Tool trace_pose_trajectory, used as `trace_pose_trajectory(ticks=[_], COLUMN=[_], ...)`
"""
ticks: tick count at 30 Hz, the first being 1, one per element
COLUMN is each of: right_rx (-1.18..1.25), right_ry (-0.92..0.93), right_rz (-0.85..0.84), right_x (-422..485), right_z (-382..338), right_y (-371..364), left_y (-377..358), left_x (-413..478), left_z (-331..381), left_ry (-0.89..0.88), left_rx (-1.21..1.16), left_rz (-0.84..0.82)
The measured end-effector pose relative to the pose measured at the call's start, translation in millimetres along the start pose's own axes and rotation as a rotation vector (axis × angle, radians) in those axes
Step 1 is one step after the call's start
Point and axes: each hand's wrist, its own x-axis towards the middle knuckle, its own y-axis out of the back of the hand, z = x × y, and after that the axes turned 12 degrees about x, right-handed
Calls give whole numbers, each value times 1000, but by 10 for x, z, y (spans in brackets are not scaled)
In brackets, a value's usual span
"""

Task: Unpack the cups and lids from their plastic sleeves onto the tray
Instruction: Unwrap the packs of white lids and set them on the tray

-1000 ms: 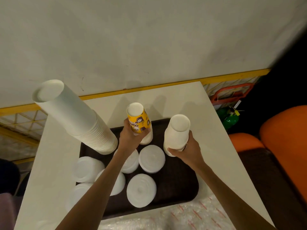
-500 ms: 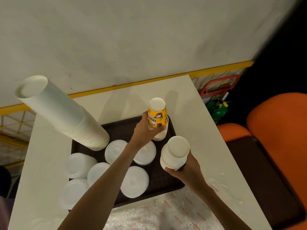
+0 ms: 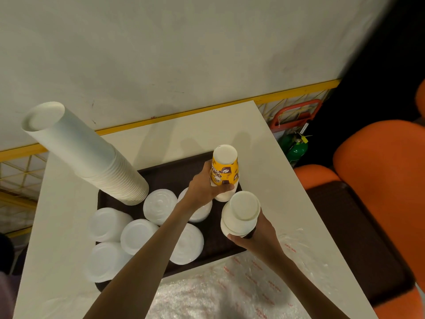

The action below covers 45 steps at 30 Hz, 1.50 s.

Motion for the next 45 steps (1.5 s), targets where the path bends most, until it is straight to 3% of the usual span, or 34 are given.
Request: trace_pose_trajectory(ticks=[6,14,17,21,24,27,30,34,37,45], right_rx=[8,83,123,325,456,550,642,647,591,557], right_ry=[-10,-207,-245,-53,123,263,271,58,-111,-273], right_rz=[-18,-286,-119,254,346,232,46,-185,-266,-274], right_x=[-46,-89,-18,235,429,475,453,465,569,780], right_z=[-47,86,48,-514,-1226,-1890,-2351,-2538,-2470,-2253], right_y=[14,364,718,985,981,723,244,-493,-979,-1635], left_y=[-39,117,263,531,721,907,1095,1315,1474,1707], left_x=[-108,-297,-500,-804,-991,-1160,-1315,-1392,-1370,-1126], left_z=[14,-41,-124,-257,-340,-499,-636,-765,-846,-1041], left_ry=[-28,156,198,188,219,279,320,381,419,532], left_rx=[-3,-157,-231,-298,-381,-481,-605,-712,-759,-784], left_rz=[-27,-21,49,200,295,400,503,663,733,565])
